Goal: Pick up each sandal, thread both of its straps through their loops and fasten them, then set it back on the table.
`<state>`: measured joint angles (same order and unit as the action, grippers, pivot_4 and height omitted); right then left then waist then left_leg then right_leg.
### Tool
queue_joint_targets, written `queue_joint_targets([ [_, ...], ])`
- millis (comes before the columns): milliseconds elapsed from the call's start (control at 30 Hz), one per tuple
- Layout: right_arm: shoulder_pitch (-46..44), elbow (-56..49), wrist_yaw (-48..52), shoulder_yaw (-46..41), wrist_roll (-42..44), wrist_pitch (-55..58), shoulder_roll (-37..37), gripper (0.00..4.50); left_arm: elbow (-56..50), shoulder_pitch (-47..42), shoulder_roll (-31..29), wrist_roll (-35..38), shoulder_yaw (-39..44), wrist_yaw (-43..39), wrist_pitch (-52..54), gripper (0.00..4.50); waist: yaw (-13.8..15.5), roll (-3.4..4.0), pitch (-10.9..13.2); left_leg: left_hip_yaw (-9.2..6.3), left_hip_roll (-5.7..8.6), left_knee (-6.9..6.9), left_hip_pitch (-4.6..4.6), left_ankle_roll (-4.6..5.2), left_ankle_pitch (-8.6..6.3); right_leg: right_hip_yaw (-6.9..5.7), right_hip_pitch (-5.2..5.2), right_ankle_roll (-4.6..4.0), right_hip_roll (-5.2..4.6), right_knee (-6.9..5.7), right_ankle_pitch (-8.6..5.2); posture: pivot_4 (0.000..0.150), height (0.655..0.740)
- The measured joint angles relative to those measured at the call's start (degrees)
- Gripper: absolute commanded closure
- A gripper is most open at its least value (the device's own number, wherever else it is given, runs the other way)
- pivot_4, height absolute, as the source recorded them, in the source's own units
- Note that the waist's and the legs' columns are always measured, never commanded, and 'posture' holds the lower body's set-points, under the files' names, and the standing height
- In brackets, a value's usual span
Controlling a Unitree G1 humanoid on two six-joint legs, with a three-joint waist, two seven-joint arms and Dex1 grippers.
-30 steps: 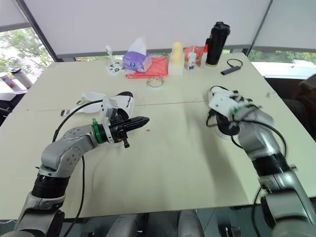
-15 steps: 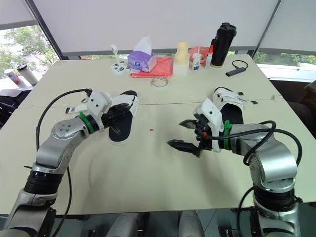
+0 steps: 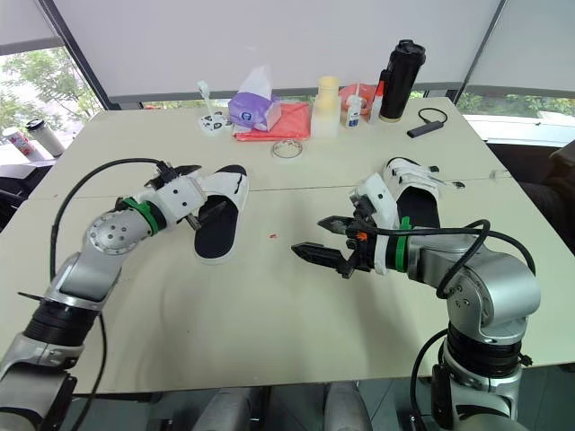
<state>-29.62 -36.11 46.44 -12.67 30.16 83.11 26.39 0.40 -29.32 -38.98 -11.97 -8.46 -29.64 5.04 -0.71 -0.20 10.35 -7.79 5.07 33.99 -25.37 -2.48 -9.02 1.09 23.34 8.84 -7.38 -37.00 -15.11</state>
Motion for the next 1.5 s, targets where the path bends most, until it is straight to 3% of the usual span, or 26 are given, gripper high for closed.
queue_joint_targets([
  [333, 0.21, 1.64, -4.09, 1.45, 3.18, -3.70, 2.13, 0.00, 11.27, -4.45, 0.34, -7.88, -4.05, 0.97, -4.81, 0.01, 0.10, -0.01, 0.00, -0.04, 0.02, 0.01, -0.01, 0.01, 0.00, -0.04, -0.01, 0.02, 0.00, -0.01, 0.01, 0.150, 0.7296],
  [667, 0.62, 2.24, -7.98, 1.80, 5.86, -4.96, 3.69, 0.00, 29.94, -12.62, 5.49, -14.53, -8.65, 8.79, -14.64, 0.01, -0.01, -0.03, 0.02, -0.05, 0.03, 0.01, -0.02, 0.02, 0.01, -0.07, 0.00, 0.04, 0.01, -0.05, 0.01, 0.150, 0.7296],
  [767, 0.78, 2.23, -9.06, 1.81, 6.85, -5.28, 3.87, 0.00, 33.98, -14.68, 6.24, -16.78, -9.30, 11.31, -15.68, 0.88, 0.00, -0.04, 0.02, -0.05, 0.05, 0.02, -0.02, 0.02, 0.01, -0.07, -0.01, 0.05, 0.01, -0.05, 0.01, 0.150, 0.7296],
  [1000, 1.49, 2.21, -11.33, 2.12, 8.38, -6.10, 4.01, 0.00, 43.55, -20.52, 8.98, -20.26, -11.49, 16.13, -17.55, 4.46, 0.15, -0.08, 0.04, -0.07, 0.07, 0.07, -0.01, 0.02, 0.02, -0.10, -0.06, 0.06, 0.01, -0.08, 0.01, 0.150, 0.7296],
  [1233, 2.45, 2.02, -12.91, 2.23, 9.53, -6.47, 5.06, 0.00, 44.51, -20.78, 8.55, -20.31, -11.30, 16.07, -21.08, 4.46, 0.08, -0.08, 0.03, -0.10, 0.07, 0.13, 0.00, 0.02, 0.02, -0.12, -0.10, 0.07, 0.01, -0.09, 0.01, 0.150, 0.7296],
  [1500, 2.53, 2.01, -13.93, 3.44, 9.62, -8.69, 5.76, 0.00, 48.82, -23.49, 7.08, -15.85, -13.59, 7.65, -49.71, 4.46, 0.06, -0.26, 0.14, -0.10, 0.09, 0.12, -0.11, 0.02, 0.02, -0.12, 0.00, 0.06, -0.01, -0.07, 0.02, 0.150, 0.7296],
])
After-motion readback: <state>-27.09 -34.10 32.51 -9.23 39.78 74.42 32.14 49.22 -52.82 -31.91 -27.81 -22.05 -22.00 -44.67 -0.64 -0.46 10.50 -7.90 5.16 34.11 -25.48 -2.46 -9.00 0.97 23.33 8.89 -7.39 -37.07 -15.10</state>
